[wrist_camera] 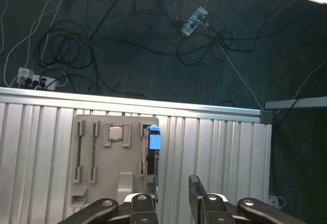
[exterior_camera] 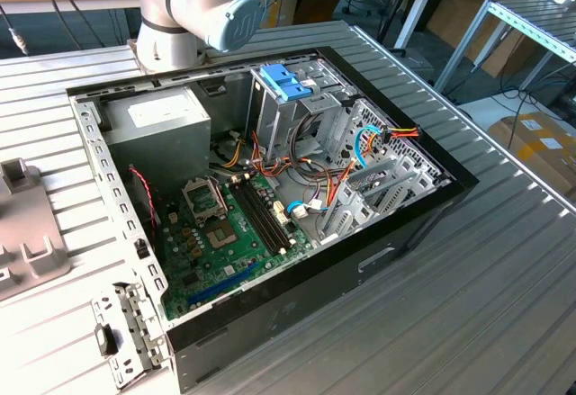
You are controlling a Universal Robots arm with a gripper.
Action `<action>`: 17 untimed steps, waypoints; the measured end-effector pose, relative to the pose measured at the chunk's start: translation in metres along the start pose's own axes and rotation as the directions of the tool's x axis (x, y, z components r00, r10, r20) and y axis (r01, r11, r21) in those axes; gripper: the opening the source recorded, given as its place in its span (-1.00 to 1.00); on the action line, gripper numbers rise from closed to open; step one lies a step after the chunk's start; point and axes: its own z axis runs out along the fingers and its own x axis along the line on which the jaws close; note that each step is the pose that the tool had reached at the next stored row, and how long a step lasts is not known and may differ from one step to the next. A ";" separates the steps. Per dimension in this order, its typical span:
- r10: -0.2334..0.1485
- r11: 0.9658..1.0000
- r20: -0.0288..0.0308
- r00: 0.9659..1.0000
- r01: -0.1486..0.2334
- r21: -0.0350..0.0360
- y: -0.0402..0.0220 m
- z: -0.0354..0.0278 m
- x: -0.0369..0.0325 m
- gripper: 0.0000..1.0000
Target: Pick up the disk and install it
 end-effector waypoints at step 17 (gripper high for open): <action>0.000 1.000 0.000 1.000 0.000 0.000 0.0003 -0.0100 -0.0011 -0.23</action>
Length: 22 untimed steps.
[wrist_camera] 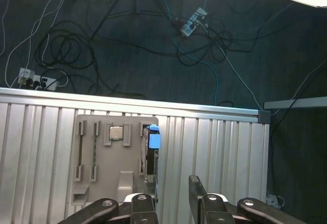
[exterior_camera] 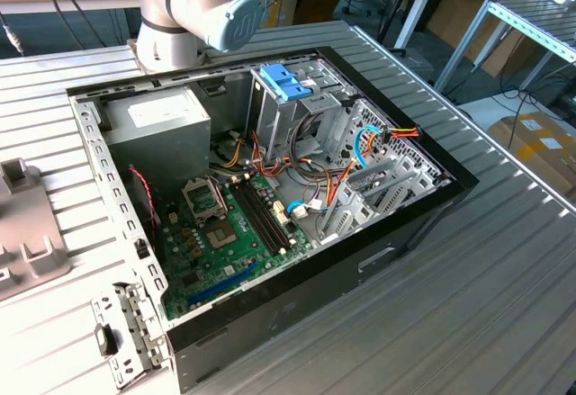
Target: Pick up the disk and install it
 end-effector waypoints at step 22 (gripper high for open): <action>0.003 1.000 0.000 1.000 -0.003 0.000 -0.0167 0.0367 0.0075 -0.23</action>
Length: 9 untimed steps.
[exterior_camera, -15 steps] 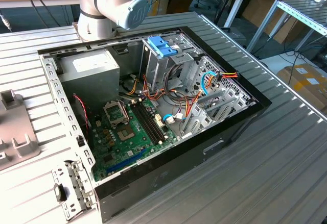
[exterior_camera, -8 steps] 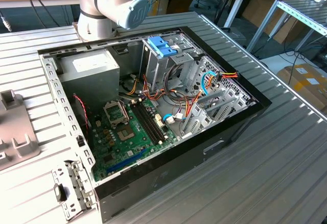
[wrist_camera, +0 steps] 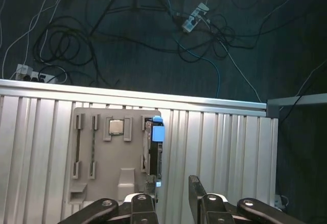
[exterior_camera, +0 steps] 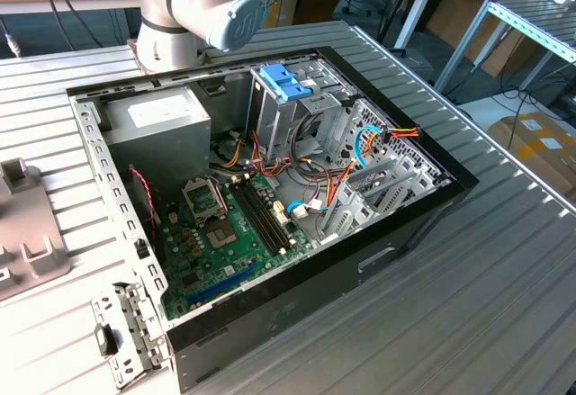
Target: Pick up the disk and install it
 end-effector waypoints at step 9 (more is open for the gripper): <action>0.043 0.999 0.003 0.999 -0.043 0.005 0.0021 0.0203 0.0025 -0.23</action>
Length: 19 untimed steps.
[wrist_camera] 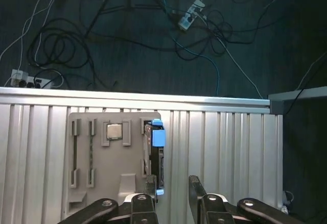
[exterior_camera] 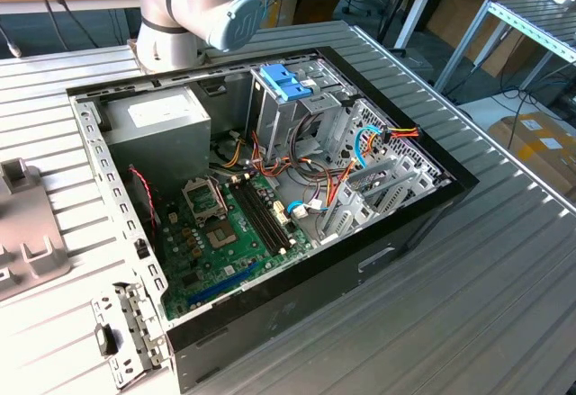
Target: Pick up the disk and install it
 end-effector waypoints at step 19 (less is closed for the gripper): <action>0.022 1.000 0.002 1.000 -0.022 0.002 -0.0023 0.0433 0.0068 -0.23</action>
